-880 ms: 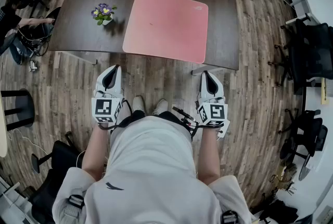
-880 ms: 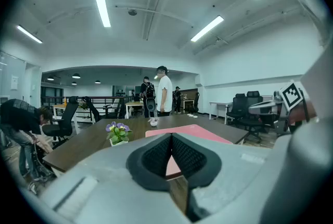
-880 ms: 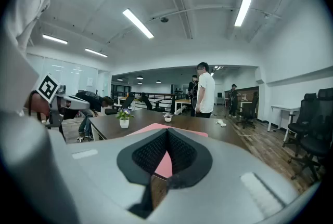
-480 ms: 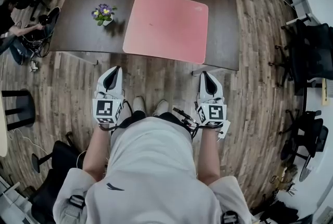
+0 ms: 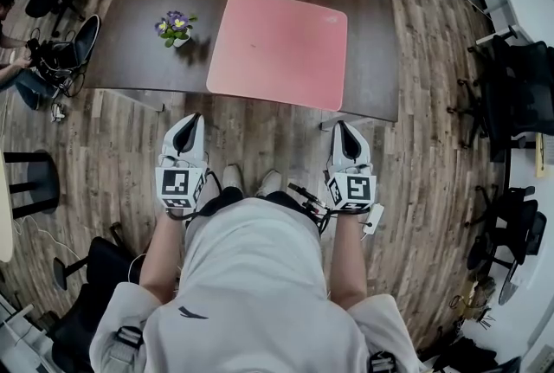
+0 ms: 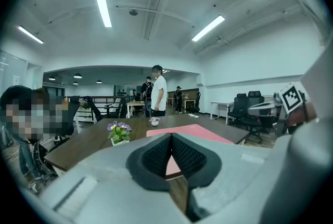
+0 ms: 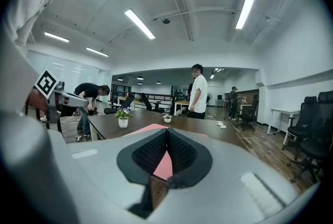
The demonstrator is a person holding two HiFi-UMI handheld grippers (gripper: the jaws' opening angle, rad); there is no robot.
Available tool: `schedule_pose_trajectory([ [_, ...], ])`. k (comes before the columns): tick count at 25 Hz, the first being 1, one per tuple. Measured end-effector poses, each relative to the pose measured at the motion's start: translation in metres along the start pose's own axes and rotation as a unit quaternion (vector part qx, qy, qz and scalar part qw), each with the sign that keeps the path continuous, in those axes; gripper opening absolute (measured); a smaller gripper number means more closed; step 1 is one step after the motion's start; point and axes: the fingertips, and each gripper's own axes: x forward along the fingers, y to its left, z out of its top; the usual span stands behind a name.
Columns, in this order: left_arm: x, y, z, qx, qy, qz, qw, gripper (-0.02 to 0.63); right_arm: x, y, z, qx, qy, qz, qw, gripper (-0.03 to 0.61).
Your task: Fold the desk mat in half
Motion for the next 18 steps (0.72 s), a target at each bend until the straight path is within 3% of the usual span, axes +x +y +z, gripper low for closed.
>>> schedule_pose_trajectory([
  [9,0.009,0.03,-0.008,-0.012,0.009,-0.008,0.9999,0.006,0.026,-0.008,-0.023,0.0,0.043,-0.036,0.998,0.057],
  [18,0.039,0.055,-0.007,-0.001,0.015,-0.037,0.9992,0.006,0.066,-0.016,-0.047,-0.004,0.087,-0.059,0.994,0.161],
])
